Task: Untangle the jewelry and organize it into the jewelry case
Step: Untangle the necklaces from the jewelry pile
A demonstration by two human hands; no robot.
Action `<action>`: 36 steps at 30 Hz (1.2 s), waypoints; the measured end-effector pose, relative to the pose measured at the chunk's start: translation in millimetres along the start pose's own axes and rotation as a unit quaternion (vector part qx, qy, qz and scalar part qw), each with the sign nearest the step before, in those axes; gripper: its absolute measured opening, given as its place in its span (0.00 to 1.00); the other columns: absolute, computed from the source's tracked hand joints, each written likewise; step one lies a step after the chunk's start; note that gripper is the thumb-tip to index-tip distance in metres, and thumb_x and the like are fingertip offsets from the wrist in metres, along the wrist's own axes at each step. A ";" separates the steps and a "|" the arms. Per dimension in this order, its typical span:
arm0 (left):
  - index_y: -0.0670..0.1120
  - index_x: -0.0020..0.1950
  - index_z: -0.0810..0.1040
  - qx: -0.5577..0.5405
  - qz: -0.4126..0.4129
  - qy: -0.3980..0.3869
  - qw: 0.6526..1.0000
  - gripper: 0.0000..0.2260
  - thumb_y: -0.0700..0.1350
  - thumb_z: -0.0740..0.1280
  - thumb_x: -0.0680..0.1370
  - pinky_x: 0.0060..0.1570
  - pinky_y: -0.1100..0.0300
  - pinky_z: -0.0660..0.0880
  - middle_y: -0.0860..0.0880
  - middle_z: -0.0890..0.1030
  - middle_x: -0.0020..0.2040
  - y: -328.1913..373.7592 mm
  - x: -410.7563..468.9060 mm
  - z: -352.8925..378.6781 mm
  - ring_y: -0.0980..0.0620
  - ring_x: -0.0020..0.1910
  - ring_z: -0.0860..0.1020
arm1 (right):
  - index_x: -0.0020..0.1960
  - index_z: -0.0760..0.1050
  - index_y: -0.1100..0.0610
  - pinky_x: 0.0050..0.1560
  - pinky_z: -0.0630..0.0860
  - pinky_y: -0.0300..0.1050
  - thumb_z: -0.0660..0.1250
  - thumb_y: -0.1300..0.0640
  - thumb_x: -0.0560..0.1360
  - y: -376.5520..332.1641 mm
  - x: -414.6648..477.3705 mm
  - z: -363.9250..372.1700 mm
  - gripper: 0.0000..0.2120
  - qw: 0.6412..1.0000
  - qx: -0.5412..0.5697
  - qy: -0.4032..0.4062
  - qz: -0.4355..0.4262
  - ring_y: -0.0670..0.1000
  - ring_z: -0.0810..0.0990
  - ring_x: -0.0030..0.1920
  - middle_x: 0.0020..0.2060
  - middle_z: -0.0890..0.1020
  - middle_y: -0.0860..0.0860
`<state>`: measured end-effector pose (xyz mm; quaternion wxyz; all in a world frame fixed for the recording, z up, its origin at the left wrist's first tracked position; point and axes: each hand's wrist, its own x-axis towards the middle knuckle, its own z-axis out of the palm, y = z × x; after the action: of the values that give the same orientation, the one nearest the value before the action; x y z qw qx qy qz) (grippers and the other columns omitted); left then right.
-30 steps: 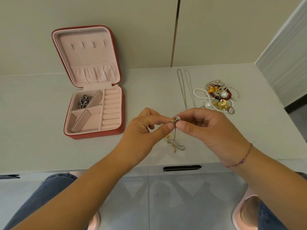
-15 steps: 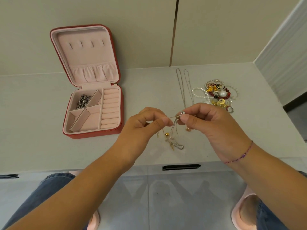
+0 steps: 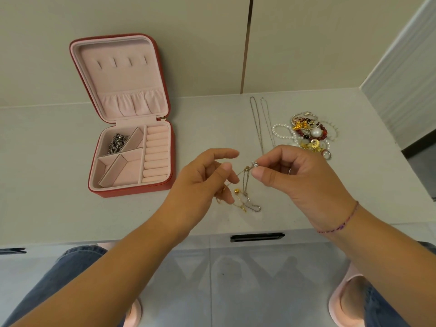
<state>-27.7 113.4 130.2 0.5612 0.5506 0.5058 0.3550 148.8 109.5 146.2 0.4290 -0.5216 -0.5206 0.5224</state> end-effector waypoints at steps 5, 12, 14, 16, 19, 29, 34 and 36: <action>0.54 0.57 0.81 0.023 0.004 -0.017 1.000 0.13 0.39 0.64 0.79 0.44 0.72 0.74 0.55 0.84 0.47 1.9 -3.8 -0.2 0.53 0.28 0.79 | 0.40 0.80 0.56 0.39 0.76 0.33 0.74 0.63 0.67 -0.7 -1.0 -0.3 0.04 0.999 -0.035 -0.020 -0.033 0.41 0.77 0.34 0.31 0.81 0.44; 0.50 0.49 0.84 0.006 -0.002 -0.033 0.999 0.07 0.41 0.70 0.73 0.39 0.68 0.73 0.52 0.84 0.38 4.7 -2.4 1.3 0.56 0.32 0.78 | 0.40 0.80 0.56 0.39 0.75 0.32 0.73 0.63 0.68 0.0 -0.4 -1.4 0.04 0.999 -0.014 -0.030 -0.027 0.40 0.77 0.35 0.32 0.81 0.44; 0.48 0.46 0.84 -0.006 0.001 -0.032 0.999 0.05 0.45 0.72 0.70 0.47 0.66 0.75 0.49 0.84 0.40 3.5 -1.8 1.4 0.55 0.41 0.80 | 0.40 0.80 0.56 0.40 0.75 0.32 0.73 0.60 0.66 -0.1 -0.4 -1.7 0.04 0.999 0.005 -0.030 -0.016 0.40 0.77 0.35 0.32 0.81 0.44; 0.49 0.43 0.84 -0.002 0.013 -0.025 1.000 0.05 0.48 0.72 0.69 0.56 0.59 0.74 0.50 0.84 0.43 1.3 -0.7 1.2 0.53 0.47 0.81 | 0.40 0.80 0.56 0.41 0.76 0.33 0.72 0.56 0.63 0.1 0.0 -1.2 0.07 0.999 0.021 -0.031 -0.002 0.42 0.78 0.37 0.33 0.82 0.46; 0.48 0.44 0.84 -0.027 0.023 -0.007 0.999 0.07 0.48 0.72 0.69 0.57 0.59 0.74 0.50 0.84 0.45 2.0 -0.2 0.7 0.52 0.49 0.81 | 0.41 0.80 0.57 0.41 0.76 0.33 0.72 0.57 0.62 0.7 2.4 -1.7 0.09 0.998 0.060 -0.023 0.026 0.44 0.79 0.37 0.33 0.82 0.47; 0.45 0.45 0.79 -0.056 0.017 -0.013 0.998 0.05 0.45 0.66 0.76 0.42 0.63 0.76 0.50 0.81 0.35 3.9 -1.1 2.8 0.55 0.35 0.77 | 0.41 0.79 0.56 0.46 0.75 0.41 0.71 0.54 0.59 1.7 2.3 -1.1 0.11 0.991 0.102 -0.029 0.086 0.48 0.81 0.41 0.37 0.83 0.52; 0.47 0.46 0.81 -0.025 0.001 -0.008 1.000 0.05 0.45 0.65 0.78 0.33 0.69 0.66 0.60 0.73 0.28 7.4 -1.9 3.3 0.61 0.28 0.68 | 0.40 0.80 0.55 0.42 0.74 0.39 0.73 0.51 0.55 0.3 1.9 -2.4 0.14 0.986 0.120 -0.044 0.105 0.47 0.79 0.37 0.35 0.82 0.51; 0.47 0.46 0.81 -0.029 0.007 -0.007 1.000 0.06 0.46 0.66 0.75 0.33 0.71 0.67 0.60 0.75 0.29 10.5 -2.6 3.9 0.63 0.28 0.70 | 0.39 0.80 0.54 0.42 0.74 0.38 0.73 0.51 0.56 -0.5 1.9 -2.8 0.13 0.987 0.119 -0.047 0.101 0.47 0.79 0.37 0.35 0.81 0.51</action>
<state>-22.8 111.4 140.5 0.5778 0.5401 0.4876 0.3696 151.4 111.7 146.7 0.4077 -0.4915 -0.4191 0.6454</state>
